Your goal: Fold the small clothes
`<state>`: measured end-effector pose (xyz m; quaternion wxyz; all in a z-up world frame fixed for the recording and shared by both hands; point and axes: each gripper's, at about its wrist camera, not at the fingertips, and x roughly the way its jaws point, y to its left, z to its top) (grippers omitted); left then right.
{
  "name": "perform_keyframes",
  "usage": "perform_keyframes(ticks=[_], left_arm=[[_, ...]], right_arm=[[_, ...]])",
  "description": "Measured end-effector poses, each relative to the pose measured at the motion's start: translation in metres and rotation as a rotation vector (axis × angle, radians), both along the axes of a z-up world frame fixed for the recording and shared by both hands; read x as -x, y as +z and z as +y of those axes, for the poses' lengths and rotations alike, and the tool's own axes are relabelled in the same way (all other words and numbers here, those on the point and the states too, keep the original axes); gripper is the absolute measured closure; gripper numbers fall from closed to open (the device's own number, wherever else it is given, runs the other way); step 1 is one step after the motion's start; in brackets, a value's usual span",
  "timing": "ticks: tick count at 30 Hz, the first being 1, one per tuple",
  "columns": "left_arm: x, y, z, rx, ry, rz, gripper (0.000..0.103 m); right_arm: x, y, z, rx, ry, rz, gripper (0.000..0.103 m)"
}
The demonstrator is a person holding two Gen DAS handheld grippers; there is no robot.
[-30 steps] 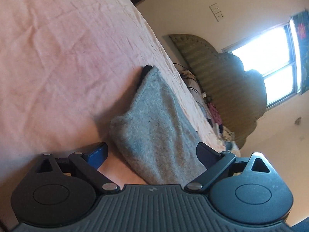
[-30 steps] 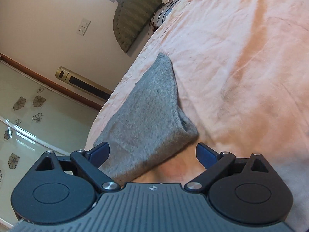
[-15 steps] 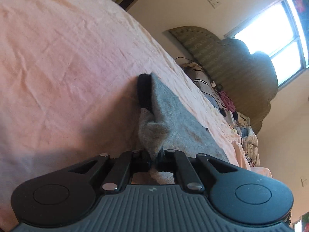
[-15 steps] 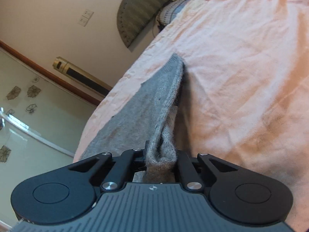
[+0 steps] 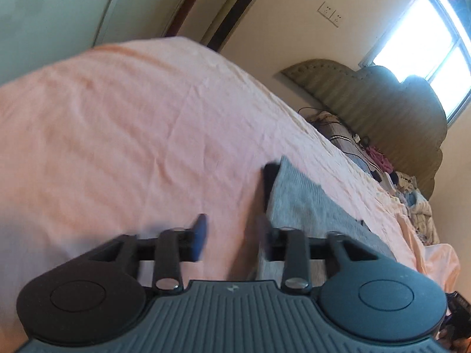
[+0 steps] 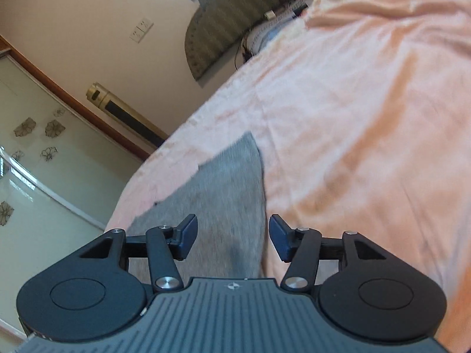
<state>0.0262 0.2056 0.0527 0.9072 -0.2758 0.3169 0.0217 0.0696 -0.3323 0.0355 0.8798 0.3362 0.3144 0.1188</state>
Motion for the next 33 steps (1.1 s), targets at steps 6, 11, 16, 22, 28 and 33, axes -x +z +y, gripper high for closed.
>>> perform_keyframes(ticks=[6,11,16,22,28,33], left_arm=[[-0.134,-0.008,-0.046,-0.162,-0.090,0.022,0.004],[-0.209,-0.032,-0.083,-0.237,-0.182,0.122,0.040],[-0.220,-0.036,-0.112,-0.398,-0.242,0.093,0.098],[-0.215,-0.043,-0.092,-0.433,-0.136,0.068,0.099],[-0.194,-0.020,-0.111,-0.535,-0.139,0.034,0.093],[-0.176,0.002,-0.155,-0.514,-0.227,-0.074,0.035]], right_arm=[[-0.121,-0.008,0.025,0.211,0.010,0.077,0.045],[-0.174,-0.027,0.052,0.242,0.076,0.140,0.045],[-0.185,-0.033,0.074,0.314,0.185,0.099,0.088],[-0.188,-0.032,0.056,0.242,0.100,0.032,0.090],[-0.175,-0.029,0.057,0.208,0.012,0.023,0.058],[-0.152,0.003,0.094,0.301,0.049,-0.076,0.057]])
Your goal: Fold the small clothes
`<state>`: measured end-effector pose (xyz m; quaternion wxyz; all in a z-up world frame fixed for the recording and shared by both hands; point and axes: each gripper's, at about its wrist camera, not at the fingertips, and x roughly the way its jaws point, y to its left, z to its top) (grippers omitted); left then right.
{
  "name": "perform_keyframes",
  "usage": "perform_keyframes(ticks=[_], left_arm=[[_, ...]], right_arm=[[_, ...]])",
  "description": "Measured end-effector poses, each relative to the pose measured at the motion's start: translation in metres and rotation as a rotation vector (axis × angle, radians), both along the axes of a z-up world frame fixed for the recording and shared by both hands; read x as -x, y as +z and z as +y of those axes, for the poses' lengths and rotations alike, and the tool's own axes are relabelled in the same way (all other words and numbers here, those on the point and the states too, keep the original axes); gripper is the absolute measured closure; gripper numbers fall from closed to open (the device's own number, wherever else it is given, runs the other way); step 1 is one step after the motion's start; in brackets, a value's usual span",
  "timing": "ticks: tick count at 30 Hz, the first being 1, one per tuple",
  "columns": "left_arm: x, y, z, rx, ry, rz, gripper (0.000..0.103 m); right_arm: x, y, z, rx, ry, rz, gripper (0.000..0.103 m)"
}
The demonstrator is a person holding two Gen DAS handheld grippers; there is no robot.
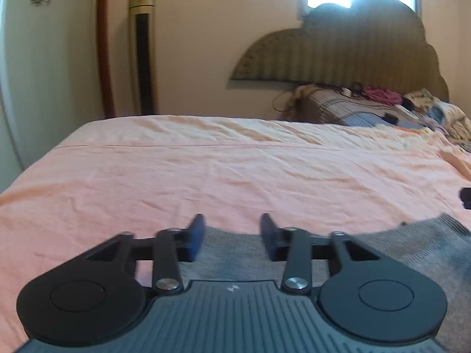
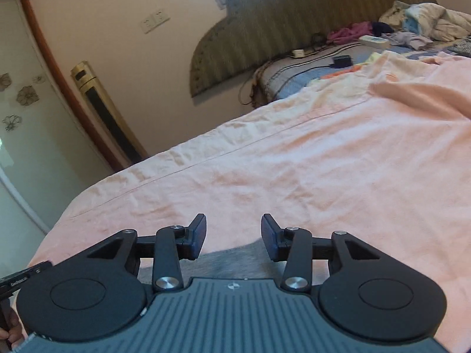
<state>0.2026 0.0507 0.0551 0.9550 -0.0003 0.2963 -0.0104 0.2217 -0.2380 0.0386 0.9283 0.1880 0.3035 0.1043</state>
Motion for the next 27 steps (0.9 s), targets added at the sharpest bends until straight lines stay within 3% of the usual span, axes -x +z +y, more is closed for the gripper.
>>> perform_keyframes(ticks=[1,5,6,9,12,14,16,18,19,20,22,24,27], left_arm=[[-0.003,-0.005,-0.016,-0.022,-0.026,0.015,0.026],[-0.018,-0.047,-0.045,-0.149,-0.031,0.119,0.026],[-0.014,-0.050,-0.036,-0.100,-0.036,0.087,0.025],[-0.017,-0.052,-0.019,-0.040,-0.031,0.111,0.018],[-0.015,-0.052,-0.023,-0.057,-0.024,0.107,0.017],[-0.013,-0.052,-0.023,-0.053,-0.019,0.106,0.017],[-0.013,-0.052,-0.023,-0.049,-0.019,0.106,0.017],[-0.013,-0.052,-0.024,-0.051,-0.018,0.105,0.017],[-0.013,-0.052,-0.024,-0.050,-0.019,0.105,0.017],[-0.014,-0.052,-0.023,-0.050,-0.019,0.106,0.017],[-0.014,-0.053,-0.023,-0.050,-0.019,0.106,0.017],[-0.014,-0.052,-0.024,-0.048,-0.019,0.105,0.017],[-0.013,-0.052,-0.025,-0.056,-0.016,0.103,0.017]], right_arm=[[-0.001,-0.002,0.017,0.049,0.032,0.010,0.053],[-0.010,-0.038,0.063,0.322,0.082,0.088,0.045],[-0.004,-0.043,0.061,0.345,0.092,0.030,0.045],[-0.004,-0.044,0.034,0.289,0.069,0.023,0.045],[-0.008,-0.044,0.016,0.219,0.017,0.033,0.047],[0.001,-0.038,0.024,0.257,-0.005,0.045,0.046],[0.017,-0.027,0.034,0.257,-0.026,0.030,0.037],[0.032,-0.021,0.046,0.251,0.037,-0.003,0.025],[0.036,-0.023,0.052,0.281,0.063,-0.004,0.012],[0.038,-0.028,0.057,0.331,0.077,0.008,0.007],[0.041,-0.048,0.057,0.410,0.097,0.008,0.003],[0.040,-0.047,0.042,0.317,0.068,0.011,0.003],[0.037,-0.048,0.049,0.363,0.065,0.020,0.002]])
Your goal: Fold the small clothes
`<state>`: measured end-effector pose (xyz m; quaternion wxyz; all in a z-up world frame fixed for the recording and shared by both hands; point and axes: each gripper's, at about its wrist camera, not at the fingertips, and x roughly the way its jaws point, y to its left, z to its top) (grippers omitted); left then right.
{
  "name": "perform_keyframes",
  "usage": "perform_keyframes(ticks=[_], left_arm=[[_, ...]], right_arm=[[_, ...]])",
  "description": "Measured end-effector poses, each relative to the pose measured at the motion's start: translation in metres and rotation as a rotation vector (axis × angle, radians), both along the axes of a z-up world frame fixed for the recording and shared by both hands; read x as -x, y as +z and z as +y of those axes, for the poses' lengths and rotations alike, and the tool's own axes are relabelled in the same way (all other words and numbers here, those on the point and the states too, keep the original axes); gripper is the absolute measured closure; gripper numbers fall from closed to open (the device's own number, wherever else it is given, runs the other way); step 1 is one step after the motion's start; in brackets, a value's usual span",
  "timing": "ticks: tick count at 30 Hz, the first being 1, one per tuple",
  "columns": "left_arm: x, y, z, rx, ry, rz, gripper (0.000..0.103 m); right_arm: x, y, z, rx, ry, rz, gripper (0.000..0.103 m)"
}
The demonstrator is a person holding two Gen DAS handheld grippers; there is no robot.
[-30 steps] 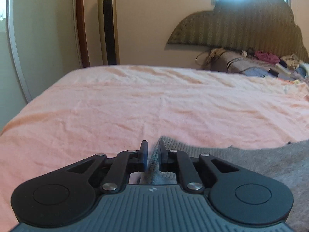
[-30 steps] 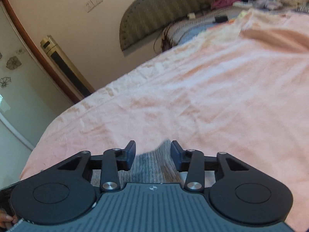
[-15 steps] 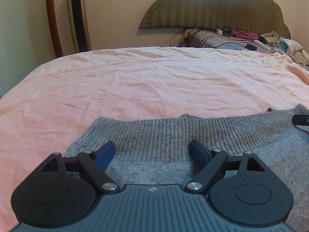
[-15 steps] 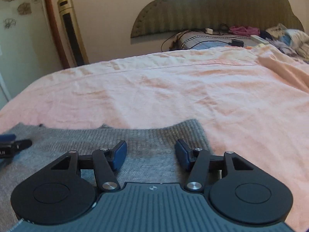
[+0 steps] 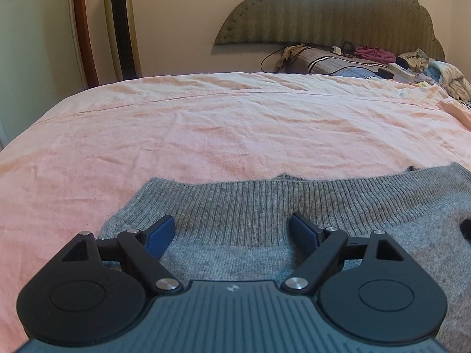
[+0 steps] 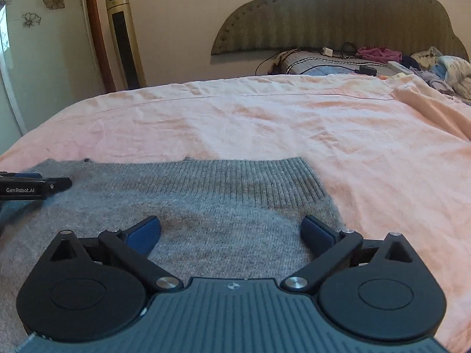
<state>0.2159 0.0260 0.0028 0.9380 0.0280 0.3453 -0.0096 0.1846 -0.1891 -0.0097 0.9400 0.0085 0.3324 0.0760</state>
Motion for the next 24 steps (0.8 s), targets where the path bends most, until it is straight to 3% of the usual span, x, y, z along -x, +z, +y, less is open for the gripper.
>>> perform_keyframes(ticks=[4,7,9,11,12,15,17,19,21,24], left_arm=[[0.015,0.013,-0.004,-0.020,0.051,0.013,0.017],[0.044,0.023,-0.008,0.077,-0.026,0.024,0.017],[0.052,0.014,-0.013,0.033,-0.046,0.046,0.015],[0.057,0.003,-0.003,0.028,-0.072,-0.008,0.008],[0.051,0.003,0.008,0.080,-0.062,0.012,0.004],[0.051,0.009,0.019,0.015,-0.006,0.019,0.003],[0.070,0.023,0.027,0.021,0.027,0.024,0.004],[0.108,0.037,0.046,0.119,0.041,0.009,0.004],[0.157,0.039,0.074,0.324,0.079,-0.003,0.004],[0.221,0.022,0.111,0.578,0.207,0.013,0.004]], right_arm=[[0.003,0.000,-0.001,-0.006,-0.003,-0.003,0.001],[0.003,0.001,0.001,-0.001,-0.004,-0.003,0.001],[0.003,0.001,0.001,0.000,-0.004,-0.002,0.001],[0.003,0.002,-0.001,-0.010,-0.005,-0.002,0.001],[0.003,0.002,-0.003,-0.020,-0.008,-0.001,0.001],[0.006,0.004,0.000,0.013,-0.040,-0.011,0.002],[0.020,0.012,0.003,0.059,-0.104,-0.012,0.001],[0.052,0.027,-0.009,-0.050,-0.116,-0.020,0.002],[0.102,0.040,-0.032,-0.237,-0.118,-0.052,0.000],[0.168,0.041,-0.068,-0.405,-0.199,-0.039,0.000]])
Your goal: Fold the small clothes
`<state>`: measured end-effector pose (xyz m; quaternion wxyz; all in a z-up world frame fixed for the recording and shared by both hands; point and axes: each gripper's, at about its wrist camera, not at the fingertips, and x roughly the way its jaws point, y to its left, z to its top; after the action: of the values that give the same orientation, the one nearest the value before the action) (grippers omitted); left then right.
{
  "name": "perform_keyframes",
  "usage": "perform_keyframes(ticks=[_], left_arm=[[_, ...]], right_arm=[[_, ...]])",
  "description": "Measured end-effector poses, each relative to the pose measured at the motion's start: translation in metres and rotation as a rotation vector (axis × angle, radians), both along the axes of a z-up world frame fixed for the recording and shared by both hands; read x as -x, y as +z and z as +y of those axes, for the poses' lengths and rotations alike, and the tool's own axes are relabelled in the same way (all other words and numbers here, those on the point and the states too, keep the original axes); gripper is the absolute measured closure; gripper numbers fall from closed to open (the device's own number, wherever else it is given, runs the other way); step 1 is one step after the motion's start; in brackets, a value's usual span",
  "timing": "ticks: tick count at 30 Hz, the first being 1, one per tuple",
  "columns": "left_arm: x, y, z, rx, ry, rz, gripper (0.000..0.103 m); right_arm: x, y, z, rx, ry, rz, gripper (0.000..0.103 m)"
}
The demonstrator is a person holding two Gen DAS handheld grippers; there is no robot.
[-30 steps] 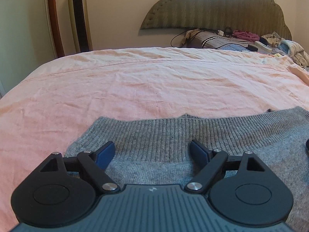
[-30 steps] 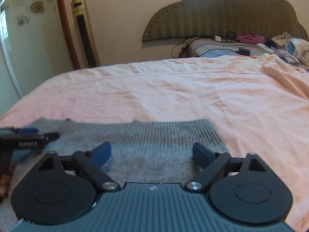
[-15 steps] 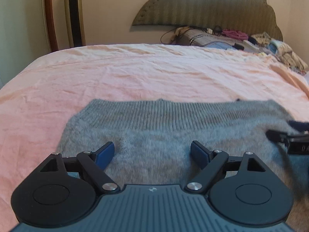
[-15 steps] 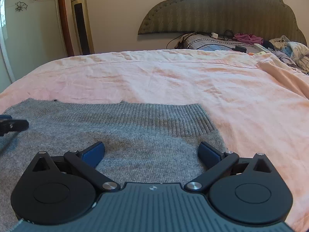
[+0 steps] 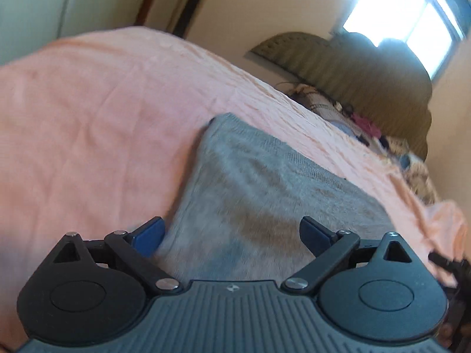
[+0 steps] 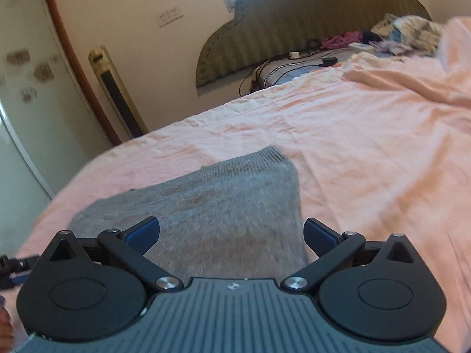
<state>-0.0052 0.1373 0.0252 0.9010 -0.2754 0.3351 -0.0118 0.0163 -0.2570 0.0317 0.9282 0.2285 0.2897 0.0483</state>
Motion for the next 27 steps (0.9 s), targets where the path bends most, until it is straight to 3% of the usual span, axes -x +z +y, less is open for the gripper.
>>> perform_keyframes(ticks=[1,3,5,7,11,14,15,16,17,18,21,22,23,24,27], left_arm=[[0.018,-0.010,0.011,0.085,0.059,0.025,0.005],[0.051,-0.022,0.023,0.236,0.136,-0.027,0.004],[0.053,-0.025,0.025,0.316,0.143,-0.027,0.003],[0.039,-0.031,0.026,0.430,0.106,-0.017,0.001],[0.012,-0.038,0.026,0.603,0.131,-0.013,0.001],[0.000,-0.037,0.019,0.594,0.170,0.006,0.006],[-0.001,-0.038,0.018,0.586,0.178,0.015,0.020],[-0.003,-0.041,0.016,0.576,0.176,0.043,0.046],[-0.006,-0.046,0.015,0.560,0.178,0.090,0.057],[-0.005,-0.052,0.014,0.549,0.184,0.111,0.074],[-0.001,-0.055,0.016,0.549,0.189,0.109,0.076],[-0.001,-0.054,0.016,0.533,0.185,0.107,0.076],[-0.003,-0.051,0.014,0.506,0.184,0.107,0.078],[-0.003,-0.049,0.013,0.462,0.186,0.118,0.097],[-0.002,-0.039,0.013,0.429,0.181,0.089,0.099]], right_arm=[[0.018,-0.005,-0.013,-0.063,-0.047,0.033,0.000],[0.043,-0.022,-0.035,-0.228,-0.109,0.114,0.000],[0.054,-0.035,-0.042,-0.339,-0.110,0.147,0.000],[0.051,-0.038,-0.035,-0.346,-0.089,0.143,0.000],[0.025,-0.043,-0.024,-0.415,-0.064,0.154,0.000],[0.007,-0.042,-0.016,-0.414,-0.036,0.165,0.004],[0.005,-0.041,-0.014,-0.402,-0.030,0.166,0.009],[0.002,-0.042,-0.011,-0.395,-0.014,0.176,0.023],[-0.002,-0.043,-0.011,-0.388,-0.001,0.189,0.034],[-0.003,-0.045,-0.012,-0.388,-0.007,0.190,0.037],[-0.007,-0.051,-0.022,-0.451,-0.033,0.194,0.045],[-0.009,-0.053,-0.023,-0.460,-0.042,0.199,0.052],[-0.011,-0.054,-0.024,-0.457,-0.042,0.209,0.073],[-0.014,-0.057,-0.024,-0.454,-0.028,0.224,0.088],[-0.013,-0.055,-0.025,-0.480,0.012,0.195,0.090]])
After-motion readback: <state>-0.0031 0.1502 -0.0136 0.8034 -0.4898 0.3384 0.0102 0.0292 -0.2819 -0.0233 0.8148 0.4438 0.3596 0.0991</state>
